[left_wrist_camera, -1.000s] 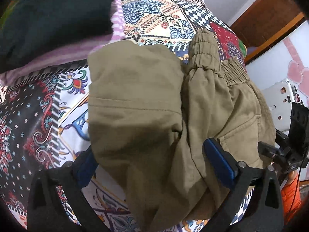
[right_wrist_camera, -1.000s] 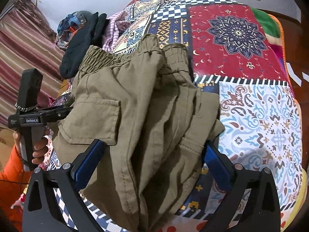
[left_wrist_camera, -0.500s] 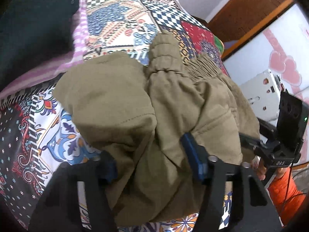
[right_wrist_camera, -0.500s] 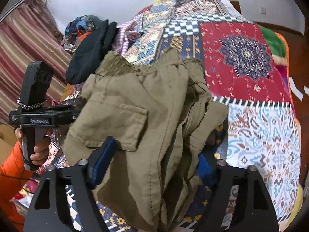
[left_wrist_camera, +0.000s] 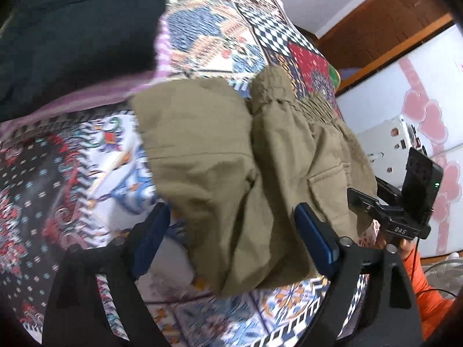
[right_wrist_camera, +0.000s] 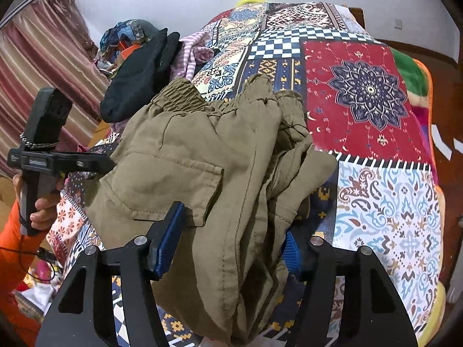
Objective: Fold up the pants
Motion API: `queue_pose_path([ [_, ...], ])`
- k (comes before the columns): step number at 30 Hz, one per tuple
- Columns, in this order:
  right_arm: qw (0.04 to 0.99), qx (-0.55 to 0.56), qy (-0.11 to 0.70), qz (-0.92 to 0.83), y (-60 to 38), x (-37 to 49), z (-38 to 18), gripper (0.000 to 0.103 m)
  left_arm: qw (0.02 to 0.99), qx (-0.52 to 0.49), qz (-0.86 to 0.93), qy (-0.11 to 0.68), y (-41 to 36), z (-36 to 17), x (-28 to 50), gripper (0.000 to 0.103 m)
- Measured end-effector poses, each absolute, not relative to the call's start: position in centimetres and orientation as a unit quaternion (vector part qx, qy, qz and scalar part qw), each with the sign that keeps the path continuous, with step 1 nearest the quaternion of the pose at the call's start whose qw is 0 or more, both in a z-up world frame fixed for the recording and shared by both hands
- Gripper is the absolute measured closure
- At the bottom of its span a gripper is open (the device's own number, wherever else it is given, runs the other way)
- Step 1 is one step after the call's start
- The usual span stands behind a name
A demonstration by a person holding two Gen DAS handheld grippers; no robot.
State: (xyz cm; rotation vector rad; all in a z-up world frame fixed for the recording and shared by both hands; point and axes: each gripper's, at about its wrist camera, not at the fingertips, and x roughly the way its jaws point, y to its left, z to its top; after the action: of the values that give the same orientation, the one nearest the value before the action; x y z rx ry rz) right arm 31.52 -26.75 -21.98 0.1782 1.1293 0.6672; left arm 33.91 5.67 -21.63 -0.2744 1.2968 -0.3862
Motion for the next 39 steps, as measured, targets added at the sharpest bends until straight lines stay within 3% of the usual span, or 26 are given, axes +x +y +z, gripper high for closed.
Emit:
queue_pose_path([
  [3, 0.789, 0.085, 0.524, 0.309, -26.8, 31.4, -22.2, 0.042, 0.775, -0.119, -0.172, 0.596, 6.3, -21.6, 33.5, 0.006],
  [12, 0.785, 0.083, 0.531, 0.308, -26.9, 31.2, -22.3, 0.04, 0.756, -0.096, -0.209, 0.613, 2.2, -25.0, 34.2, 0.006],
  [32, 0.777, 0.103, 0.535, 0.315, -27.6, 30.7, -22.7, 0.036, 0.702, -0.294, -0.289, 0.581, 6.5, -24.8, 34.6, 0.006],
  [39, 0.778, 0.098, 0.535, 0.313, -27.4, 30.6, -22.6, 0.036, 0.731, -0.219, -0.268, 0.589, 4.0, -24.0, 34.7, 0.006],
])
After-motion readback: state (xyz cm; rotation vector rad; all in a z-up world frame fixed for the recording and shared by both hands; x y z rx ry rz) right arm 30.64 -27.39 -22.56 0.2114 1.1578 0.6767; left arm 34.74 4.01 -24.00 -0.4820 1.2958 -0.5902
